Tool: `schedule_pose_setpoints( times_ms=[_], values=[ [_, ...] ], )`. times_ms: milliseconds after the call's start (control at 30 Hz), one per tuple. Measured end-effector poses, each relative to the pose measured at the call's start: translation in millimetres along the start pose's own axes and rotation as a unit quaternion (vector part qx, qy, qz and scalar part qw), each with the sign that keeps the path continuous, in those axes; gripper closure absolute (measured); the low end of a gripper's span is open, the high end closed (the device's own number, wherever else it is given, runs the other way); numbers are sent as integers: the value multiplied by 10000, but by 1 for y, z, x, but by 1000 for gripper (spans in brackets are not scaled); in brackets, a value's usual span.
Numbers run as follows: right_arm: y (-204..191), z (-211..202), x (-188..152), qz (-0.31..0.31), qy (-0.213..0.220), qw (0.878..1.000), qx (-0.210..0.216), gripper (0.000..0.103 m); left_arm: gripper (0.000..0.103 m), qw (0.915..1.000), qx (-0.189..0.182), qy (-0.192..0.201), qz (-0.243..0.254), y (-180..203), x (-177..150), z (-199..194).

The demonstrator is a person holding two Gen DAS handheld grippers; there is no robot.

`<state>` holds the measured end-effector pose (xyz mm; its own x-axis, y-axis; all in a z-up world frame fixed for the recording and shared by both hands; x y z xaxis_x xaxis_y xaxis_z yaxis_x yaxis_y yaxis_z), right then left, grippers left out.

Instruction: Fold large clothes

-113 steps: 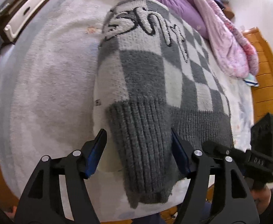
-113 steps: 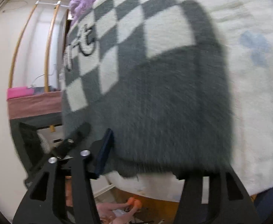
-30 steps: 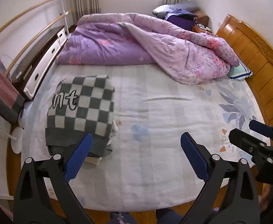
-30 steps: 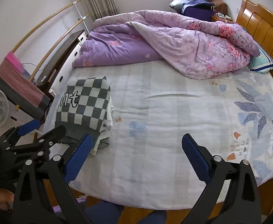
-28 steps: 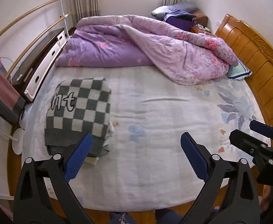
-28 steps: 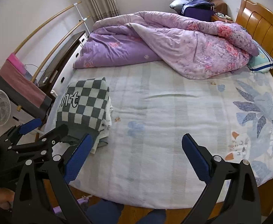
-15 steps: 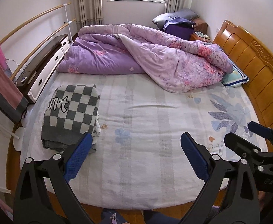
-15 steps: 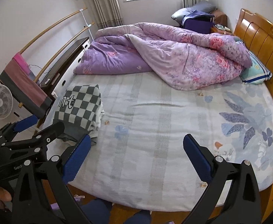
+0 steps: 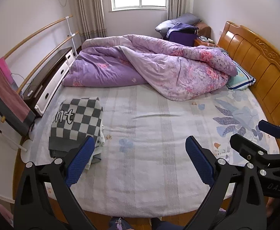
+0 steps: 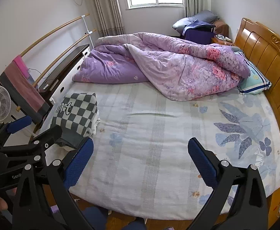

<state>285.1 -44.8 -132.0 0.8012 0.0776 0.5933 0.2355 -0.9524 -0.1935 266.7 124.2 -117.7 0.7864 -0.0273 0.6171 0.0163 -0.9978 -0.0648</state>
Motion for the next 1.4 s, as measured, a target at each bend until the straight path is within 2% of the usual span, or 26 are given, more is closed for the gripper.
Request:
schedule_pose_setpoints(
  times_ms=[600, 1067, 1400],
  values=[
    [7, -22, -2, -22, 232, 9997, -107, 8, 7, 9994, 71, 310, 99, 12, 2, -25],
    [4, -39, 0, -158, 553, 9979, -297, 8, 7, 9968, 2, 788, 98, 17, 11, -43],
    [4, -41, 1, -182, 622, 9973, -345, 8, 7, 9964, -45, 843, 82, 16, 11, -43]
  ],
)
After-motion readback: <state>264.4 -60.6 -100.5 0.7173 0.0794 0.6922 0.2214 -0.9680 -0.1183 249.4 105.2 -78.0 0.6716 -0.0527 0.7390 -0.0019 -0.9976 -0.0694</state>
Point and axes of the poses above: each gripper's, at about its wrist camera, not at the fingertips, and z roughly the way its jaws point, y to its right, x to its top, the point moved 4 cm from there along z, roughly the way its jaws point, and after that the axes turned 2 degrees about -y, right-handed, at the moved point
